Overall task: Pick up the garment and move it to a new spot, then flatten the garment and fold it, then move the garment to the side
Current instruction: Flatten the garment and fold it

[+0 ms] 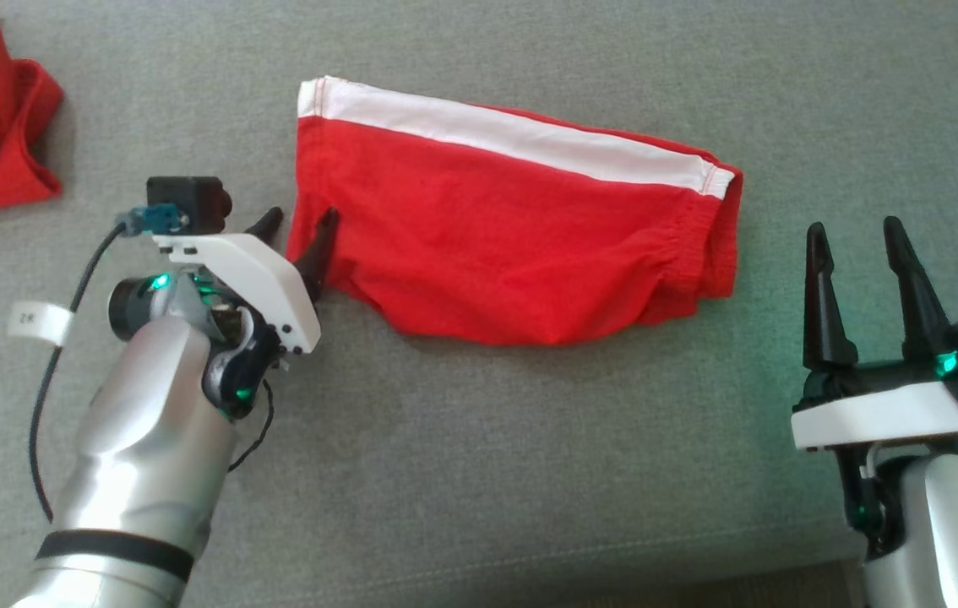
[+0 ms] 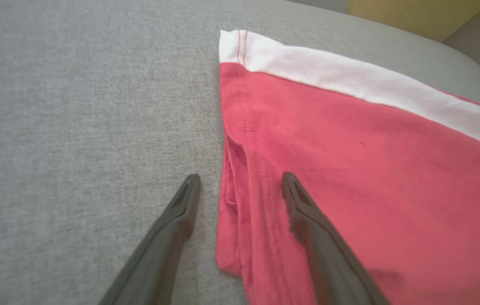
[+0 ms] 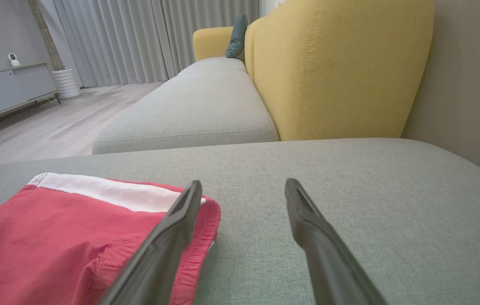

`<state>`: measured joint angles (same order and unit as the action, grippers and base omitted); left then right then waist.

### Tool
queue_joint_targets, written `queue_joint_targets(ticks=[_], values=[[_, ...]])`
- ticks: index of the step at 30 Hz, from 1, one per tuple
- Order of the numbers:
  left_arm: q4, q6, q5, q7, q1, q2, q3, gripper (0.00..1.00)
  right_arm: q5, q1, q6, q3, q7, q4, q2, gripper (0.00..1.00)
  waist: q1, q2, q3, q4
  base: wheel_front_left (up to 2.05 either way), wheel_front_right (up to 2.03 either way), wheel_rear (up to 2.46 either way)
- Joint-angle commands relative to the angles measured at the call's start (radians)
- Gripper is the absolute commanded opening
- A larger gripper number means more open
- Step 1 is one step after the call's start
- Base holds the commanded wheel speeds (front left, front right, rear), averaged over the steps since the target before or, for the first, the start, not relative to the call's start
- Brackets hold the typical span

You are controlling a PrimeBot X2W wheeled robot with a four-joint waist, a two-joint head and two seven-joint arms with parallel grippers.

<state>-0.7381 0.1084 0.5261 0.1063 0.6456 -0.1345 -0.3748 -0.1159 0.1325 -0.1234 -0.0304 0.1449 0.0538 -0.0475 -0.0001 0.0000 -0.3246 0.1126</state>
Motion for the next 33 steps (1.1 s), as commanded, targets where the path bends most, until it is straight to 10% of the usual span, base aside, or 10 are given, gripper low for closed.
queue_joint_targets(ticks=[1, 7, 10, 11, 33], values=[[0.025, -0.004, 0.018, 0.021, 0.011, -0.033, 0.028, 1.00, -0.009, 0.004, -0.007, 0.027, 0.001, -0.038, -0.003, 1.00, 0.0001, 0.0000, -0.003, 0.005, 0.00, 0.00, 0.00], [0.051, 0.005, 0.056, 0.074, -0.005, -0.029, 0.021, 0.91, -0.011, 0.007, -0.007, 0.028, 0.005, -0.033, -0.003, 1.00, 0.0001, 0.0000, -0.007, 0.013, 0.00, 0.00, 0.00], [0.074, 0.009, 0.072, 0.093, -0.015, -0.030, 0.014, 0.07, -0.014, 0.009, -0.007, 0.030, 0.007, -0.030, -0.003, 1.00, 0.0001, 0.0000, -0.008, 0.016, 0.00, 0.00, 0.00], [0.081, 0.010, 0.075, 0.095, -0.018, -0.032, 0.011, 0.00, -0.016, 0.010, -0.007, 0.031, 0.007, -0.028, -0.003, 1.00, 0.0001, 0.0000, -0.007, 0.016, 0.00, 0.00, 0.00], [0.423, -0.071, 0.143, -0.009, -0.326, -0.015, 0.046, 0.00, 0.026, 0.003, -0.007, -0.053, -0.057, -0.032, -0.003, 1.00, 0.0001, 0.0000, 0.052, -0.082, 0.00, 0.00, 0.00]])
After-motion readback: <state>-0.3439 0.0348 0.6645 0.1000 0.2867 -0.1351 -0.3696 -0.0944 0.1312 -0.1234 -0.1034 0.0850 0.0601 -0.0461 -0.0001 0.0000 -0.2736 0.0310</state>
